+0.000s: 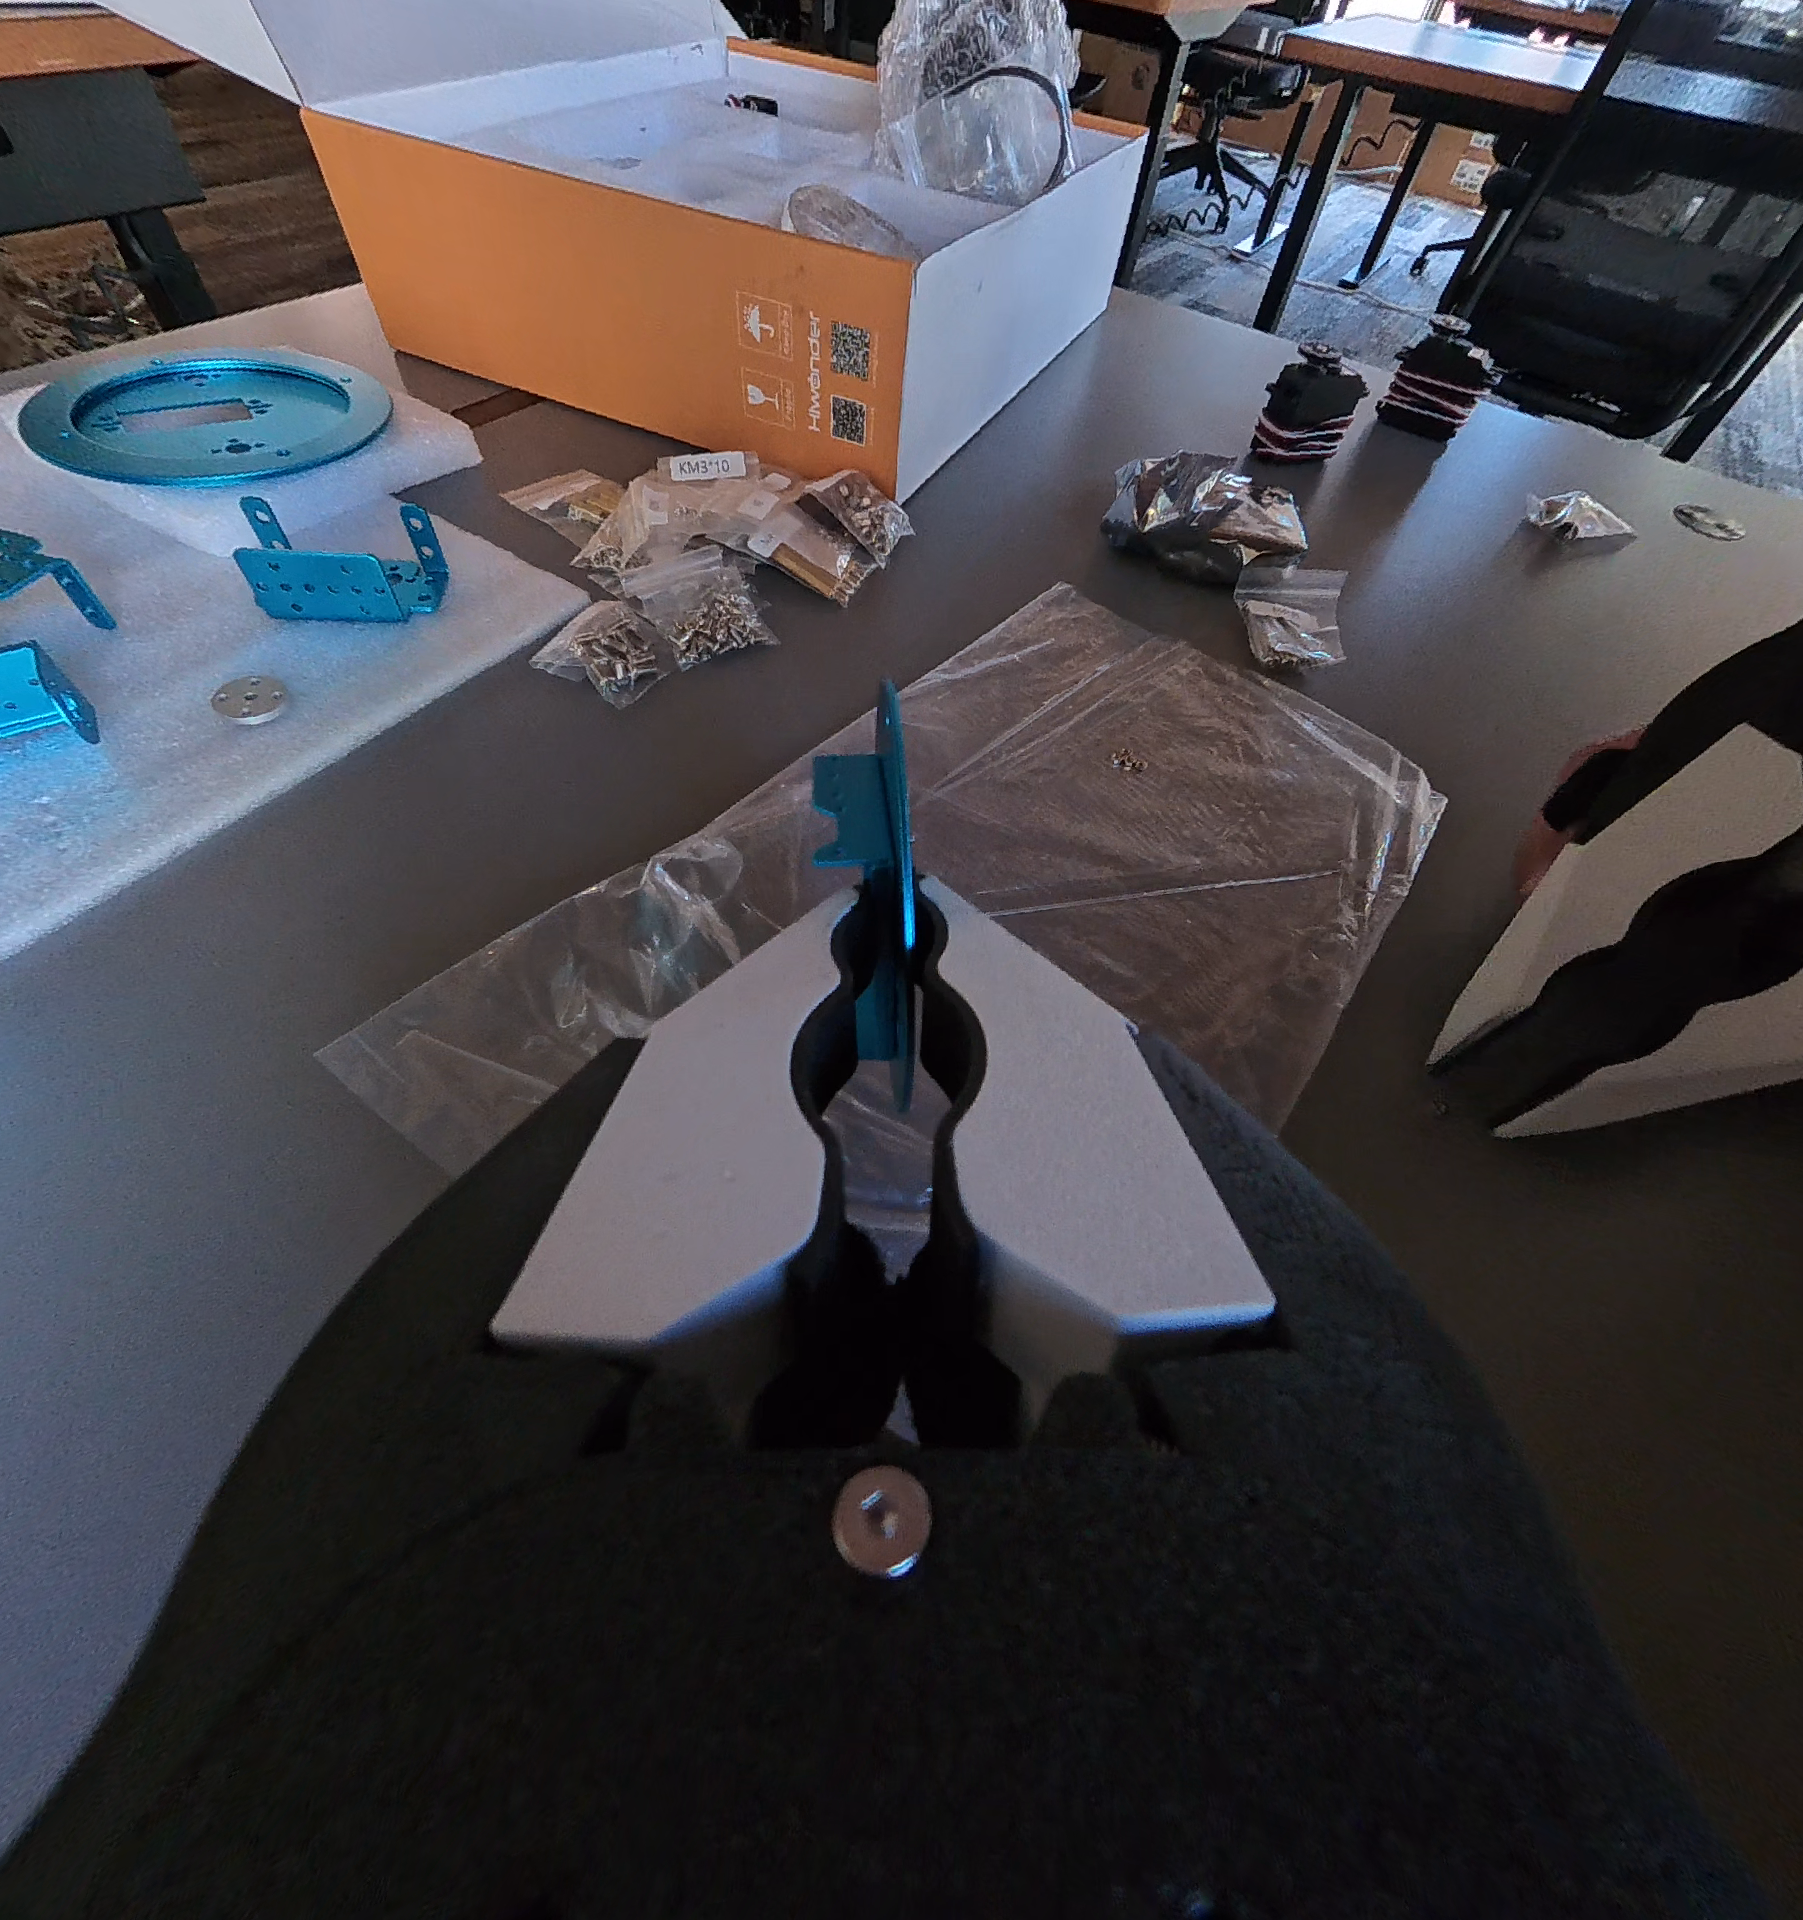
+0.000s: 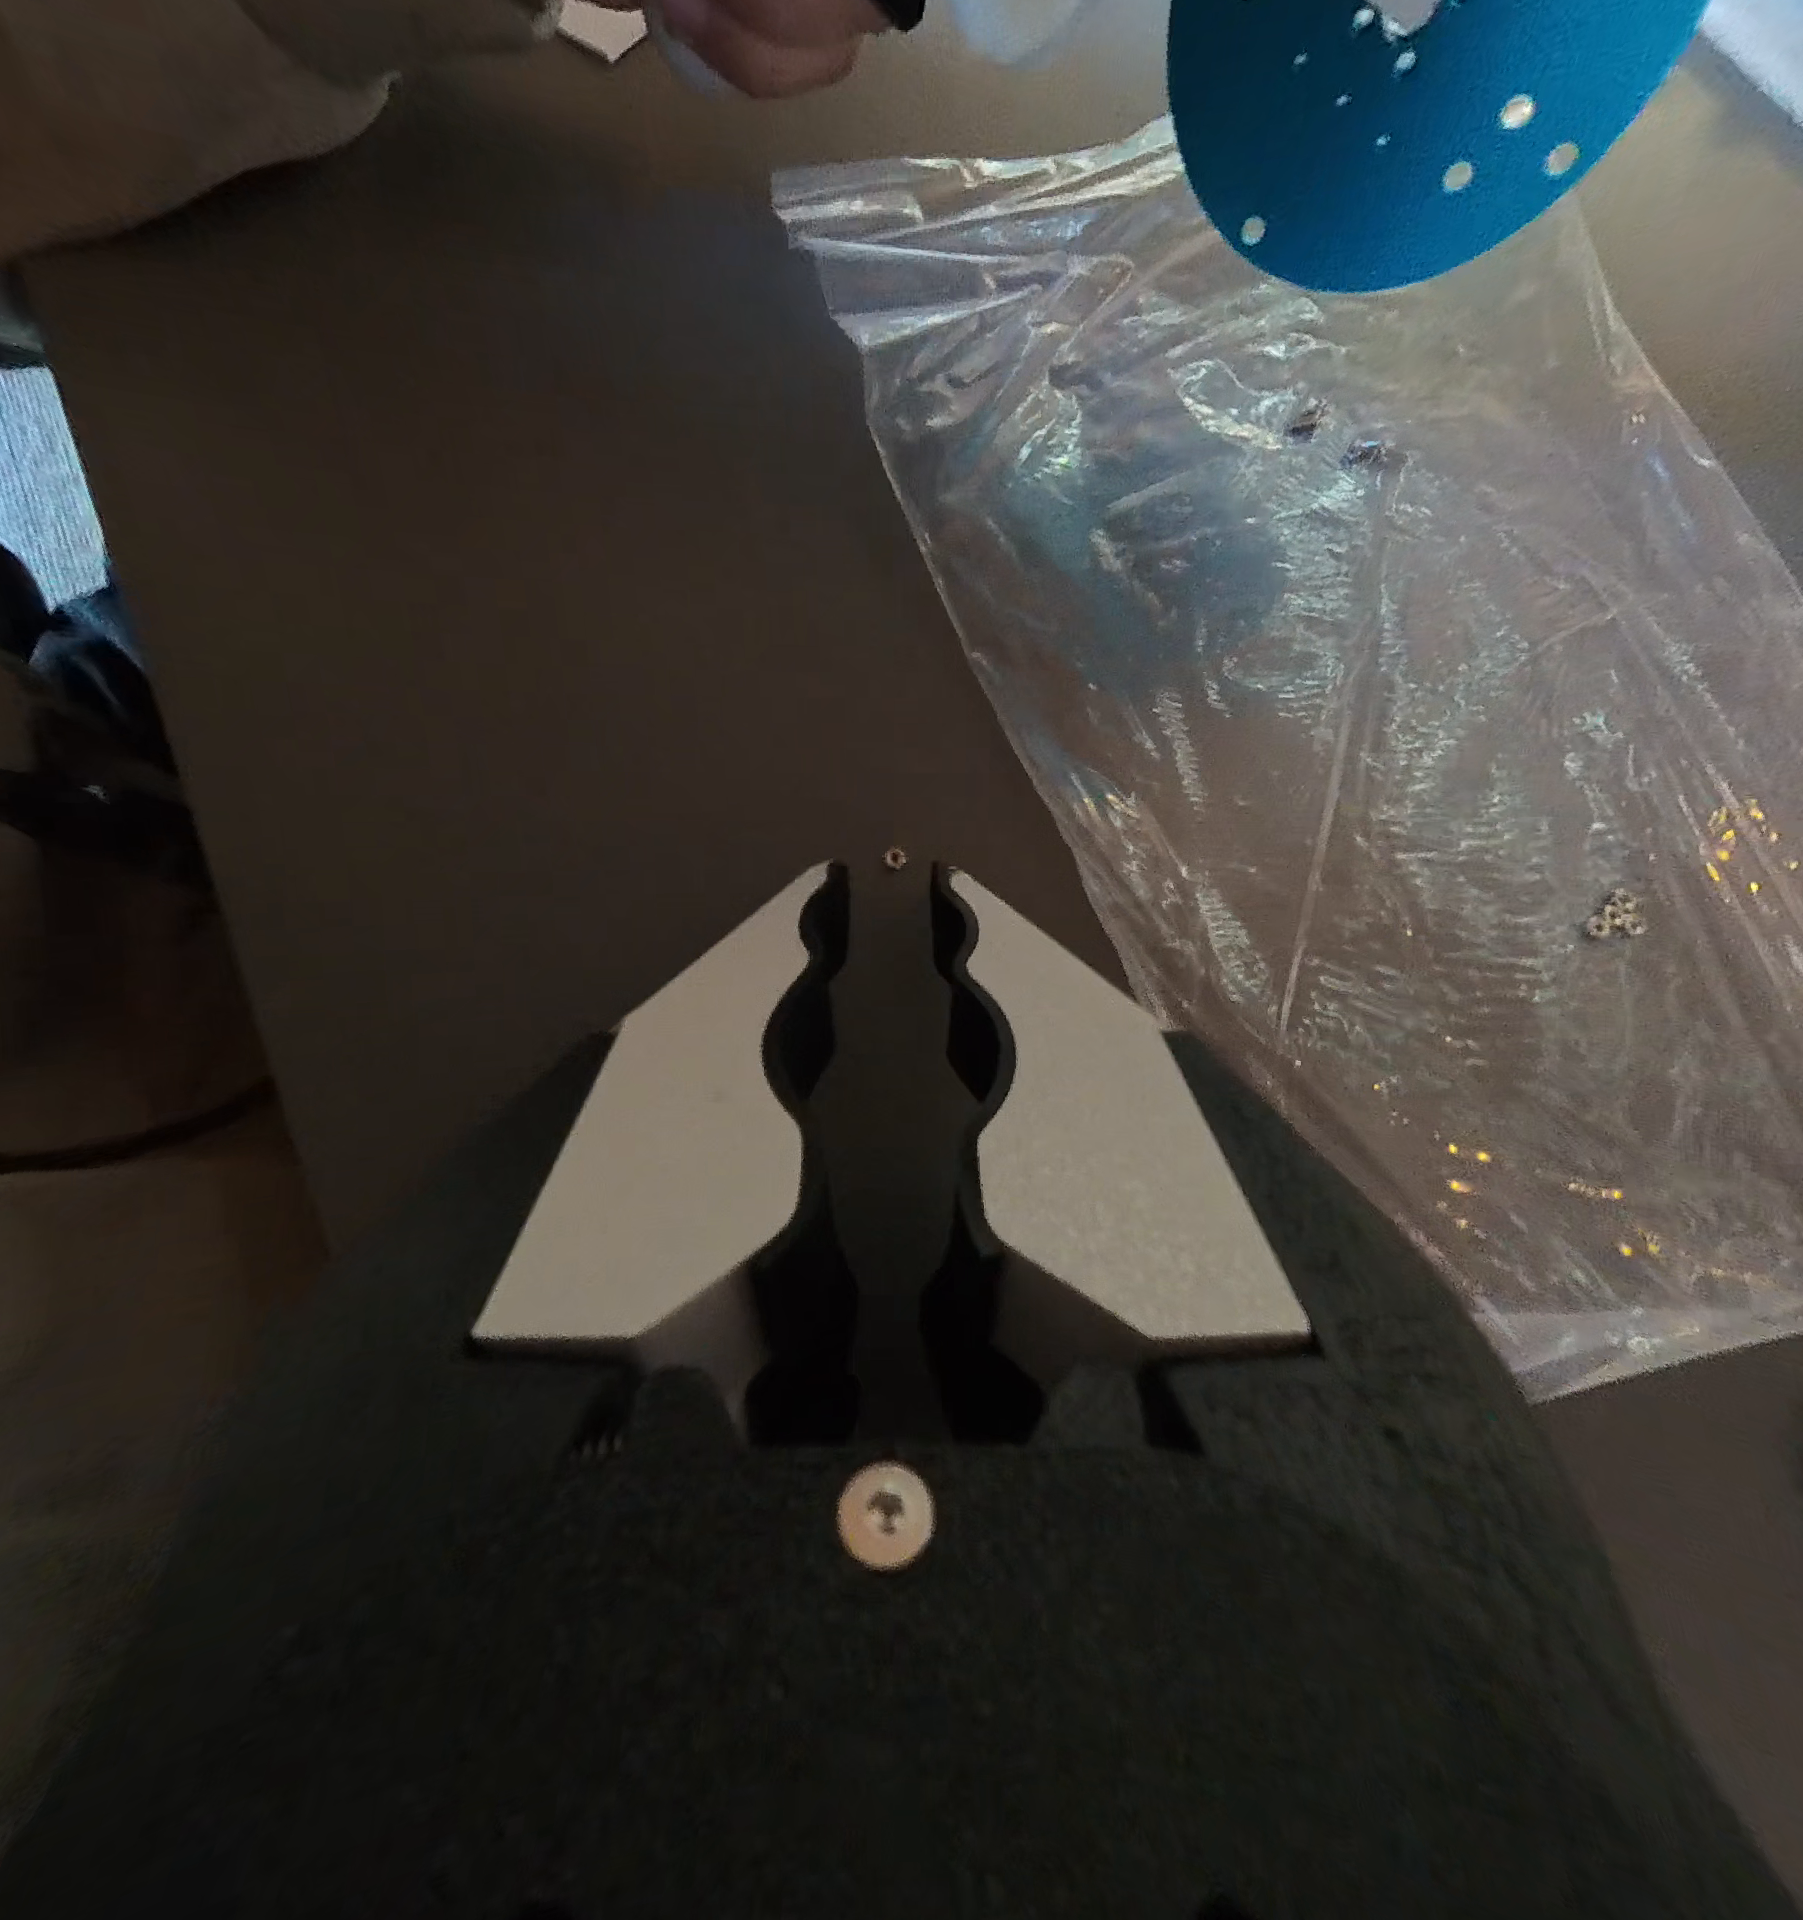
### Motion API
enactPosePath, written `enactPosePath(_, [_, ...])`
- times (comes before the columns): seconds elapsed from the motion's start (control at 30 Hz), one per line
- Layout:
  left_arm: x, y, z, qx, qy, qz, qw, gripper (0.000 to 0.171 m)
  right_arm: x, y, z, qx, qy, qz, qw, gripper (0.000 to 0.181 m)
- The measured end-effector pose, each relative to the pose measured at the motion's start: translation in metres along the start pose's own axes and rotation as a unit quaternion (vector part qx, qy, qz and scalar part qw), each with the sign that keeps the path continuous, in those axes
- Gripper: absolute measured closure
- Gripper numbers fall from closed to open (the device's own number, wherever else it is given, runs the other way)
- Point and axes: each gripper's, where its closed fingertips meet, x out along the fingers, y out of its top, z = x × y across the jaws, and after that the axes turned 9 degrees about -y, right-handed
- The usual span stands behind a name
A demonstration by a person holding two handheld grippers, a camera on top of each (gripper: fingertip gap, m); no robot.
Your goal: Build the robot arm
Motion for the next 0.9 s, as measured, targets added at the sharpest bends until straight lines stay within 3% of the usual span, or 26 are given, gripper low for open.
enactPosePath(0.3, [0.001, 0.0, 0.005, -0.003, -0.015, 0.0, 1.0, 0.169, 0.006, 0.003, -0.002, -0.028, 0.023, 0.0, 0.999, 0.176])
enactPosePath(0.73, [0.002, 0.001, 0.01, -0.002, -0.029, 0.001, 1.0, 0.169, 0.008, 0.004, -0.001, -0.081, 0.049, -0.001, 0.995, 0.179])
enactPosePath(0.9, [0.0, 0.001, 0.008, -0.007, -0.029, 0.004, 1.0, 0.169, 0.006, 0.005, 0.005, -0.066, 0.048, 0.017, 0.997, 0.179])
